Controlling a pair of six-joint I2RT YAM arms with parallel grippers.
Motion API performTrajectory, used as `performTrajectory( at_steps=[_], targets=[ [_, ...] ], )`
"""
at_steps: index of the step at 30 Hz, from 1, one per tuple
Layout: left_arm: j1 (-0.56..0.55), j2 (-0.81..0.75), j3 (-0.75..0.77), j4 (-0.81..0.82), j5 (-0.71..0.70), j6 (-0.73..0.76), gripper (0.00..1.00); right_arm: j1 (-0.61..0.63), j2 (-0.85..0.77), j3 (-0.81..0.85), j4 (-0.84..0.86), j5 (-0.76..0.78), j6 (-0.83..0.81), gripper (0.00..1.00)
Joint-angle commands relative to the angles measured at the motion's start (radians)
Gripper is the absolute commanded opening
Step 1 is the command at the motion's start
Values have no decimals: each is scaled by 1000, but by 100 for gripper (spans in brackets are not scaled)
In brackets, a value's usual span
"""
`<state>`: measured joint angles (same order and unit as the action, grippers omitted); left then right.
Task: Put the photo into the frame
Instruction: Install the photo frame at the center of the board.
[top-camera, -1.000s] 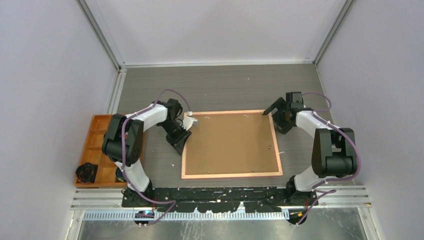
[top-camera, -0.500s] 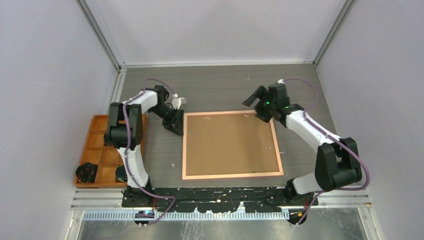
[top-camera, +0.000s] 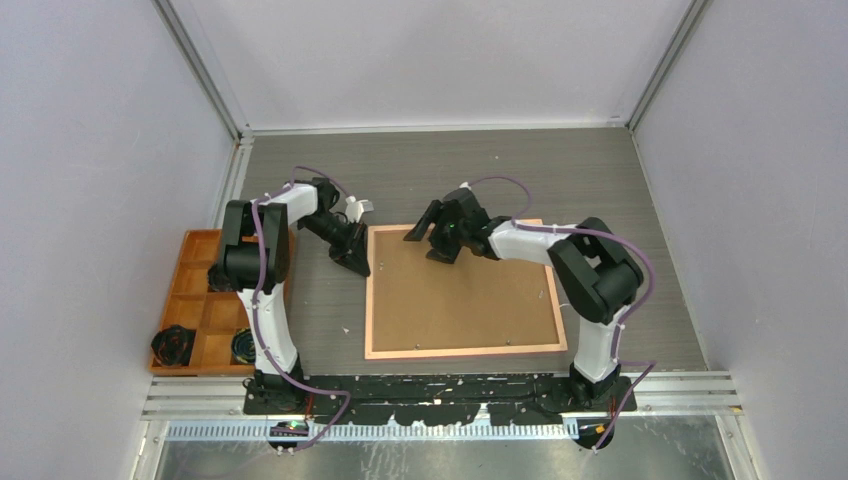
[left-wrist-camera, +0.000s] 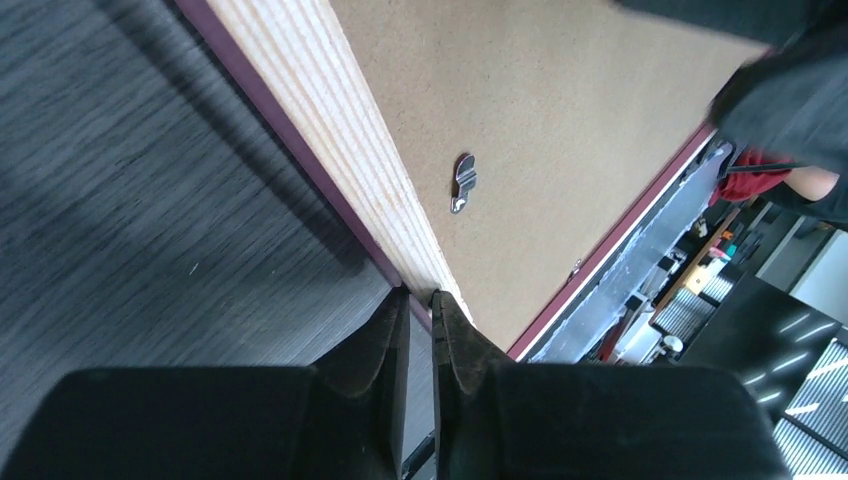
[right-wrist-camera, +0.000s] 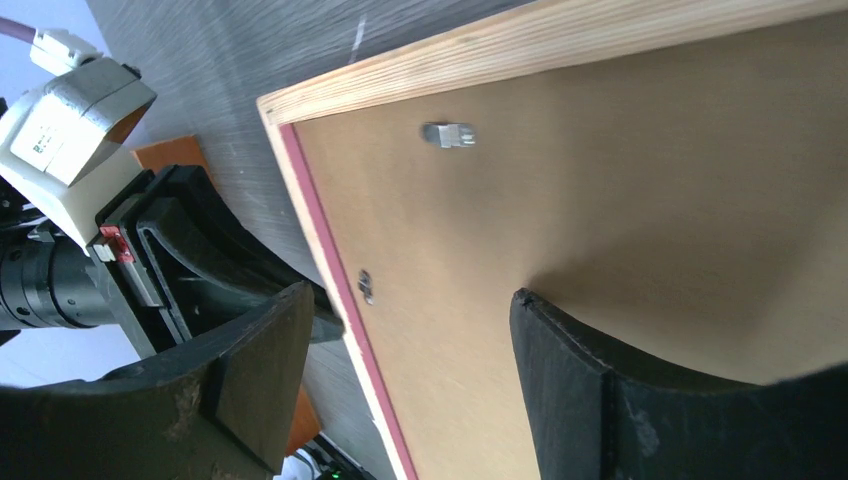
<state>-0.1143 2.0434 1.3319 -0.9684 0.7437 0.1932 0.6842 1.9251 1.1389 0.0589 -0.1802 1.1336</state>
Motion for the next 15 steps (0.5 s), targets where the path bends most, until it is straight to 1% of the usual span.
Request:
performTrajectory(
  at_steps=[1,7,15],
  targets=[
    [-2,-14,-39,58,-33,-5,12,65,69,121,89,-24,58,72],
    [-2,-16,-47,66,-53,-5,11,96,125,162,85,-22,69,69],
    [-2,-31,-63,81,-71,-5,10,113,143,170,77,-38,76,66]
  ],
)
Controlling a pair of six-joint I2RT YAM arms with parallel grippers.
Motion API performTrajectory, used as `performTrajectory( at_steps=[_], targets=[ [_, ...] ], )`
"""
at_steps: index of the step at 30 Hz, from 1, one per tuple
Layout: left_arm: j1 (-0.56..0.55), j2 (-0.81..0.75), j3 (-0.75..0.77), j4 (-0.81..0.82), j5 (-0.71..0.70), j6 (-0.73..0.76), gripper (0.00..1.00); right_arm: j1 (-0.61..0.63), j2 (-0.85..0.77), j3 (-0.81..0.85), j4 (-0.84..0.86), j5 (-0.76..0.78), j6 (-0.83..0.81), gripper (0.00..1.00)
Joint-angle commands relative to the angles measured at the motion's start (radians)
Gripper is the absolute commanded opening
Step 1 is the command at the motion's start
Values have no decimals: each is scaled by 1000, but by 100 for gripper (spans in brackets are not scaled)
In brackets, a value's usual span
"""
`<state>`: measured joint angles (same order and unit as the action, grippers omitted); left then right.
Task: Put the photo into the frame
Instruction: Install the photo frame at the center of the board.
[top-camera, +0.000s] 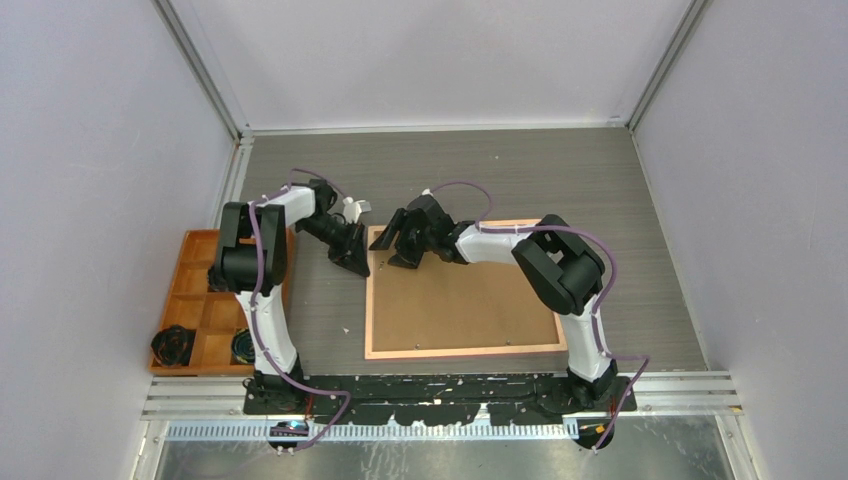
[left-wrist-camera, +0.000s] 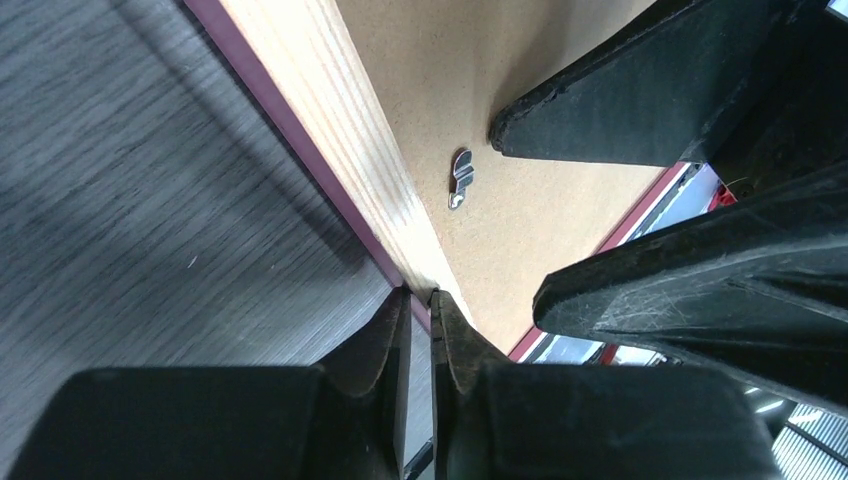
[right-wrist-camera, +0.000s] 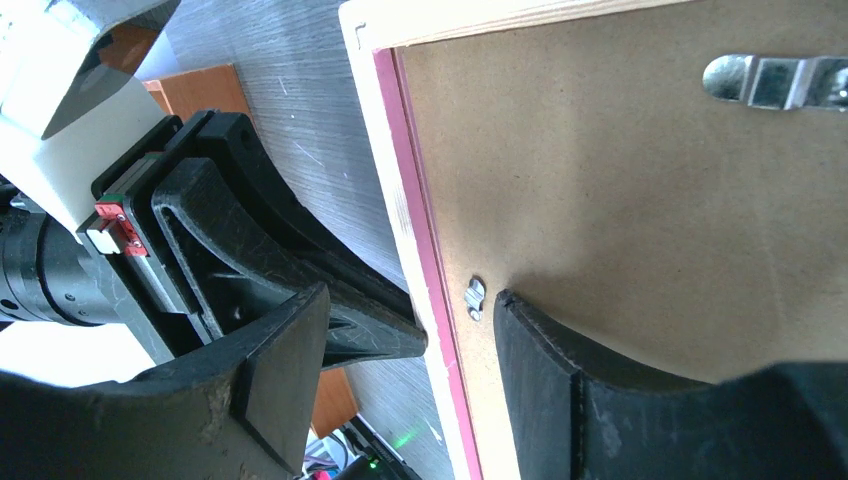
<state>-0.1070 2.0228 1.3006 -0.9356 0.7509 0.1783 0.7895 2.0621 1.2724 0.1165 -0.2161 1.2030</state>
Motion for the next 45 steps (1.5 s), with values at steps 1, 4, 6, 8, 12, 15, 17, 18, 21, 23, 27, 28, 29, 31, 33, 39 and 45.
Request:
performTrajectory(
  at_steps=[1,4,6,8,12,15,17,18,21,23,27,28,29,31,33,39,45],
  targets=[
    [-10,-13,-33,50,-82,10,10,9,7,35,16,0,5,65],
    [-10,-16,-38,54,-84,9,9,9,15,36,14,-4,7,62],
    [-10,-18,-40,58,-85,9,9,13,19,37,15,-6,12,62],
    [-10,-22,-42,62,-87,9,9,18,21,39,14,-8,13,62],
    [-10,-23,-41,63,-100,13,9,23,22,43,10,-6,13,62],
    [-10,-23,-43,63,-102,17,9,24,29,46,13,-7,19,62],
    [-10,-25,-45,63,-103,17,9,24,33,49,19,-13,29,62],
    [-10,-24,-46,63,-102,17,9,26,35,51,24,-16,32,62],
    [-10,-27,-47,64,-104,16,9,28,44,61,26,-19,36,61],
    [-10,-30,-47,63,-103,17,9,28,51,69,26,-21,35,61],
    [-10,-33,-49,63,-102,19,9,29,66,82,31,-30,44,61],
    [-10,-35,-49,62,-103,20,9,28,69,83,33,-33,44,61],
    [-10,-34,-49,61,-102,20,9,28,72,86,35,-35,46,61],
    [-10,-33,-47,59,-104,23,9,28,76,88,37,-39,48,60],
    [-10,-37,-49,59,-104,25,8,27,79,92,38,-44,50,60],
    [-10,-39,-50,60,-102,25,8,32,94,110,40,-70,49,59],
    [-10,-39,-47,60,-103,24,8,38,98,112,37,-81,45,58]
  ],
)
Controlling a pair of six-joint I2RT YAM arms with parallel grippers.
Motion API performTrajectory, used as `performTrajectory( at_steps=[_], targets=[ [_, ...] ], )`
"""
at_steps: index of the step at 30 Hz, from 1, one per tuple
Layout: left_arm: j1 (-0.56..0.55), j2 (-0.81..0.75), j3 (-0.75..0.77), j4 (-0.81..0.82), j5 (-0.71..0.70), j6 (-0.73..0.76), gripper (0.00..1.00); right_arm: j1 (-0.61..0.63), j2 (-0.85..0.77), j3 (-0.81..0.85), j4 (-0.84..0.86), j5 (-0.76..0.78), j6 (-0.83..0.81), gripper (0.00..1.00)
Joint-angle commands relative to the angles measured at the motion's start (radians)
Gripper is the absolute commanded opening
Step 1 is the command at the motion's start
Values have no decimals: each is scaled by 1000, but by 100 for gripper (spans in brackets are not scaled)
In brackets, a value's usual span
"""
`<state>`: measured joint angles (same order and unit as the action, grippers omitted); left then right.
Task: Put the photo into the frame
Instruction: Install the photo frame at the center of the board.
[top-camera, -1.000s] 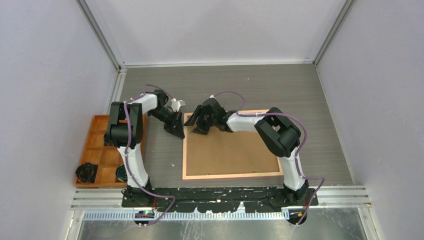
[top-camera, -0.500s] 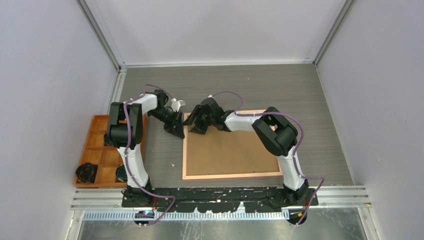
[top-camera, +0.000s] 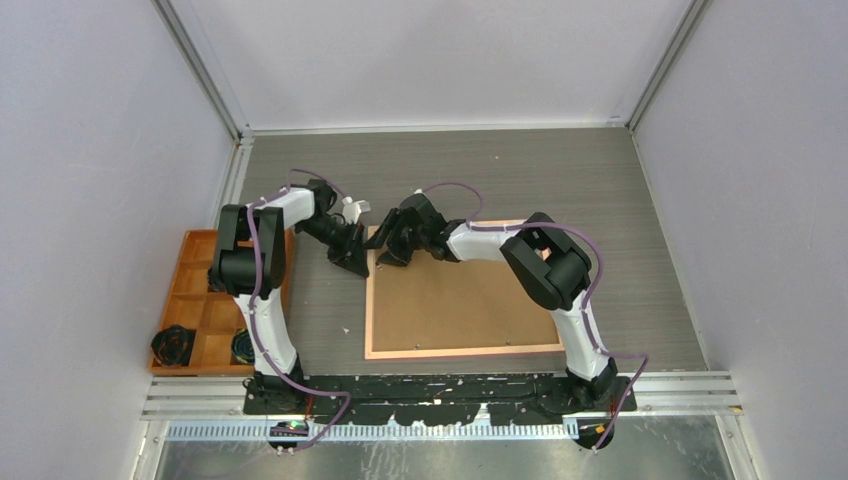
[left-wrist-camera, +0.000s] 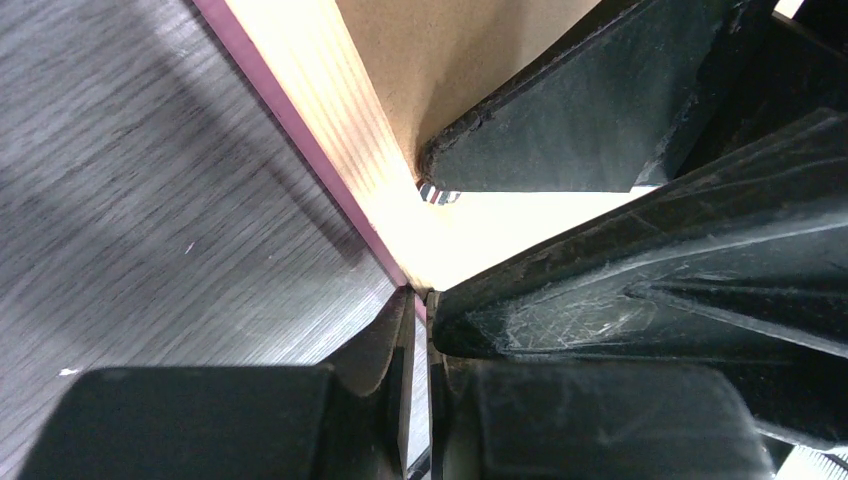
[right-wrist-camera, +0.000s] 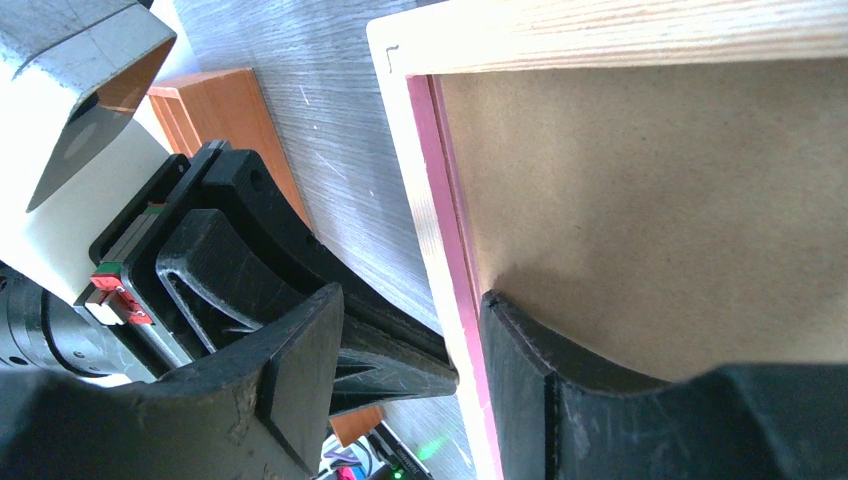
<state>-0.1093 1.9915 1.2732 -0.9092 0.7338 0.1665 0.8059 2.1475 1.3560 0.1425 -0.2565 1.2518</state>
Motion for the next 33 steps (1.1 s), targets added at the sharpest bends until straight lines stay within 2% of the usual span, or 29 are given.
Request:
performTrajectory(
  at_steps=[1,12,33],
  targets=[
    [-7,-8,-19,33,-86,36,8,21,12,29,8,-42,-7,58],
    [-6,-16,-26,32,-90,39,8,-27,-53,95,-133,-25,-138,59],
    [-6,-16,-21,32,-85,34,8,15,2,82,-119,-78,-125,55]
  ],
)
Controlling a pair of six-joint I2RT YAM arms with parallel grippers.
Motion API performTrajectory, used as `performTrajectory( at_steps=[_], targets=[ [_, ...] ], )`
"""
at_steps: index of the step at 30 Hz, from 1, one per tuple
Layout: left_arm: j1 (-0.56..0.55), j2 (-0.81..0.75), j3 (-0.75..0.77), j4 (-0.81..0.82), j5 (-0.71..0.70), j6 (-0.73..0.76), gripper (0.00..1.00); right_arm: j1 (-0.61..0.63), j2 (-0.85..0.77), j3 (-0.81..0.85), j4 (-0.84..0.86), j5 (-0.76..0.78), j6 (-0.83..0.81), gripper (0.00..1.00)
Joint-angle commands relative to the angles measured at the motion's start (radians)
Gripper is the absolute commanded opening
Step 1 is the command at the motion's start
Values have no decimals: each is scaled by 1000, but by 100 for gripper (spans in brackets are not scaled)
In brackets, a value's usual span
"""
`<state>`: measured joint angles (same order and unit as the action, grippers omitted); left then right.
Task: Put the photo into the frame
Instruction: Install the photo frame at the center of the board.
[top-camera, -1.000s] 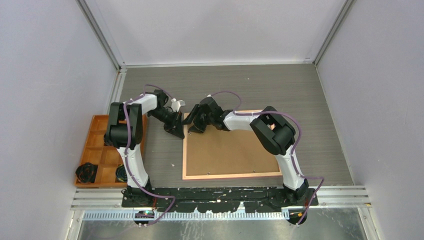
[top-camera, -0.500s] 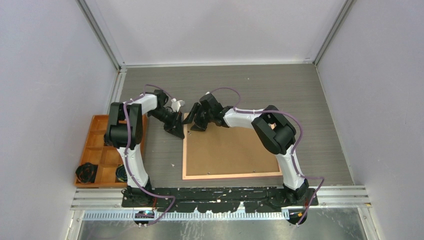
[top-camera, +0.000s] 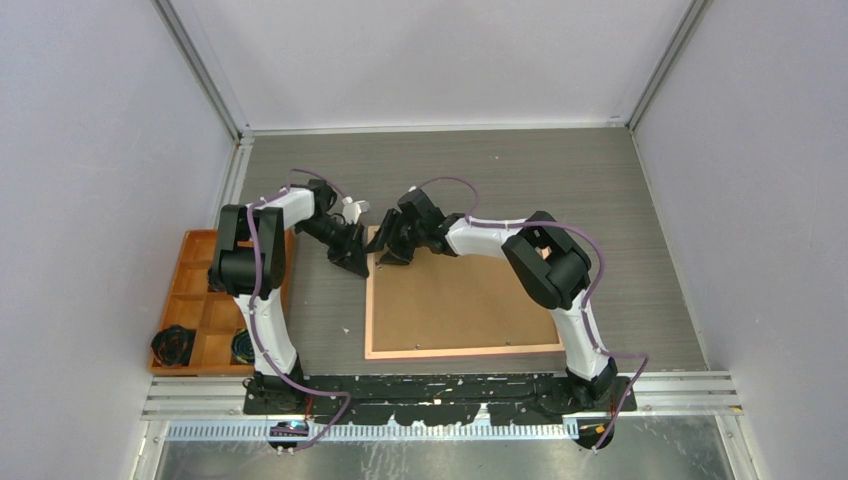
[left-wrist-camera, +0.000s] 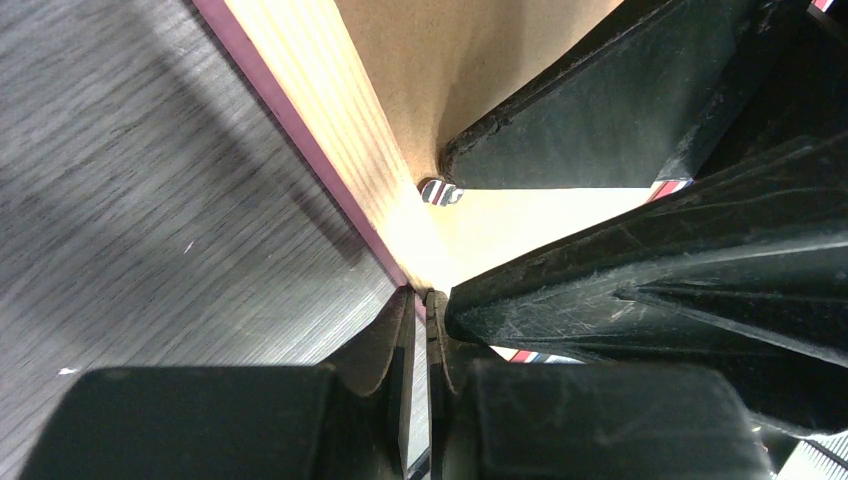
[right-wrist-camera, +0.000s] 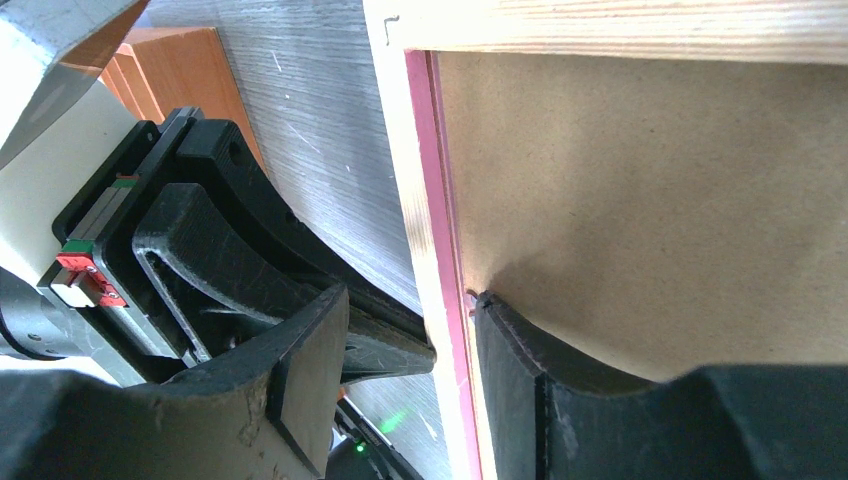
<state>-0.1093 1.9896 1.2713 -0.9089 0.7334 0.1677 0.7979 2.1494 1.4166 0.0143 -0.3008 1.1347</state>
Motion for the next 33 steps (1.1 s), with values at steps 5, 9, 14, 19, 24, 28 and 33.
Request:
performTrajectory(
  at_steps=[5,9,14,19,24,28,33],
  targets=[
    [-6,-15,-19,31,-85,33,8,24,14,32,10,-58,-7,54],
    [-6,-14,-17,30,-82,33,8,23,27,42,8,-81,-9,54],
    [-6,-14,-16,28,-83,35,8,23,32,49,5,-98,-16,54],
    [-6,-14,-15,27,-81,35,8,23,45,76,-7,-127,-29,54],
    [-6,-16,-15,25,-81,36,8,24,55,98,-50,-149,-45,53],
    [-6,-16,-12,22,-80,37,8,16,53,135,-100,-155,-84,53],
    [-6,-21,-10,19,-81,36,7,-23,30,156,-127,-139,-117,54]
  ],
)
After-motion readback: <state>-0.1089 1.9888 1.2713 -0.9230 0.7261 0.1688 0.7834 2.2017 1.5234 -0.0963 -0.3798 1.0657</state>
